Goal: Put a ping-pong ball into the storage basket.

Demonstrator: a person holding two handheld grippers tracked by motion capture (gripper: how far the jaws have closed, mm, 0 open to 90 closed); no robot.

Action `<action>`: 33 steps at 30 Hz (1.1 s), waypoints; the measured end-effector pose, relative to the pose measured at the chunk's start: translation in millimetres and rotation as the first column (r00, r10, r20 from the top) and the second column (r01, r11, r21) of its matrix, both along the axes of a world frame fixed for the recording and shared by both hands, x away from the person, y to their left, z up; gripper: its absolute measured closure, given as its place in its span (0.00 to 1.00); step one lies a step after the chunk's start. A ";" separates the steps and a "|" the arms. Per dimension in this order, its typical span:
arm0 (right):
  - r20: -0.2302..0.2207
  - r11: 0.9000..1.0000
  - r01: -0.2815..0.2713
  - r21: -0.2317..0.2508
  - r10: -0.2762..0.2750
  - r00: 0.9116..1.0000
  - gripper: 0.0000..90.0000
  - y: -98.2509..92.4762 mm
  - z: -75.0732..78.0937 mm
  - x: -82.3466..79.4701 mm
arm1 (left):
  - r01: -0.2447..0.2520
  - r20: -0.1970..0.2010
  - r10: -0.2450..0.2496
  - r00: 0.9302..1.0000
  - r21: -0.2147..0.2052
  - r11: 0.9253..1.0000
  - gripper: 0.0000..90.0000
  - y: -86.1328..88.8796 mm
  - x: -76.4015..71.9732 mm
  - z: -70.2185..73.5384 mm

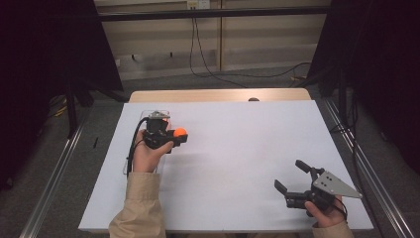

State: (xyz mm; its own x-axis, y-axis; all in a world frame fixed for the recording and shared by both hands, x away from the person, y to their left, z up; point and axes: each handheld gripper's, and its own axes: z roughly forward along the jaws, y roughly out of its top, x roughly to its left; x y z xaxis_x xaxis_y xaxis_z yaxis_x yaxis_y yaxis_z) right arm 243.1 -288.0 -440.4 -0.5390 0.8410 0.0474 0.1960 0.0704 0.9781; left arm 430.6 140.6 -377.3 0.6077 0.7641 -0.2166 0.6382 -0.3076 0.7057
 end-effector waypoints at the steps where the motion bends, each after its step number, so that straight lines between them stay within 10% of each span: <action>1: 0.000 1.000 0.000 0.000 0.000 1.000 0.03 -0.1 0.0 0.0 | -0.003 -0.001 0.003 1.000 -0.002 1.000 0.57 0.7 0.0 0.2; 33: -0.002 1.000 -0.002 -0.001 0.002 1.000 0.03 0.0 -0.1 0.1 | -0.054 0.015 0.054 0.998 0.003 0.999 0.57 21.6 1.6 2.0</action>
State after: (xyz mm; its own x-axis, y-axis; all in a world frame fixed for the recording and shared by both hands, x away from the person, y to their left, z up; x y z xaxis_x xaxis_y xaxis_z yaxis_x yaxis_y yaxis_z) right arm 243.2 -288.0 -440.6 -0.5407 0.8399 0.0477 0.1980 0.0720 0.9775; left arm 432.2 162.2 -375.3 0.5688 0.7966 -0.2048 0.6433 -0.2758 0.7142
